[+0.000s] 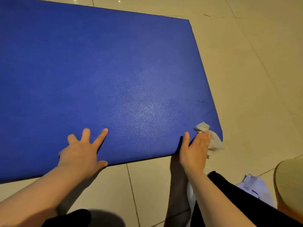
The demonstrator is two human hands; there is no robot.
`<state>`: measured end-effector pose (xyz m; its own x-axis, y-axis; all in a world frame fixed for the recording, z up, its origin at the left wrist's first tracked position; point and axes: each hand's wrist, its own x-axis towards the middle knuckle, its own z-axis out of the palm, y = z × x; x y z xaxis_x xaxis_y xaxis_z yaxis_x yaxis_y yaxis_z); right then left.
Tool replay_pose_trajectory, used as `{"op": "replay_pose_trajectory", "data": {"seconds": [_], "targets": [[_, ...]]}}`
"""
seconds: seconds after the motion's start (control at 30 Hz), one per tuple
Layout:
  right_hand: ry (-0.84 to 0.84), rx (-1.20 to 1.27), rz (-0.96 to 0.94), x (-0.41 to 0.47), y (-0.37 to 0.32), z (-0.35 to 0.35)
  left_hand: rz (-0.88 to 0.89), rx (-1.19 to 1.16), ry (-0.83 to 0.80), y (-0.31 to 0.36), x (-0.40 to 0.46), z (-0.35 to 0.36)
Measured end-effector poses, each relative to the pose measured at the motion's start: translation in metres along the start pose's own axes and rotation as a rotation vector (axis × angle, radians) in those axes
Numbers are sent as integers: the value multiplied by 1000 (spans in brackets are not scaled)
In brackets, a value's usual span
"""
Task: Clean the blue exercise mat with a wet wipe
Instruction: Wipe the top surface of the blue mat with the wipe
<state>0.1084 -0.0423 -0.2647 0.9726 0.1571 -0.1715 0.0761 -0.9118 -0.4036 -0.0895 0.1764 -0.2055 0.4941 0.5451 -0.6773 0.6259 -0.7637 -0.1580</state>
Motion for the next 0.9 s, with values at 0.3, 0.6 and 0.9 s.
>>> {"op": "replay_pose_trajectory", "data": {"seconds": [0.3,0.6,0.9], "targets": [[-125,-2,-382,-66,-27,22,-30,31,-26,4,1,-4],[76,73,90,59,33,-29,-85,31,-20,13,-2,-12],[-239,-74,-489,18,-17,3,65,-153,-80,24,12,-12]]}}
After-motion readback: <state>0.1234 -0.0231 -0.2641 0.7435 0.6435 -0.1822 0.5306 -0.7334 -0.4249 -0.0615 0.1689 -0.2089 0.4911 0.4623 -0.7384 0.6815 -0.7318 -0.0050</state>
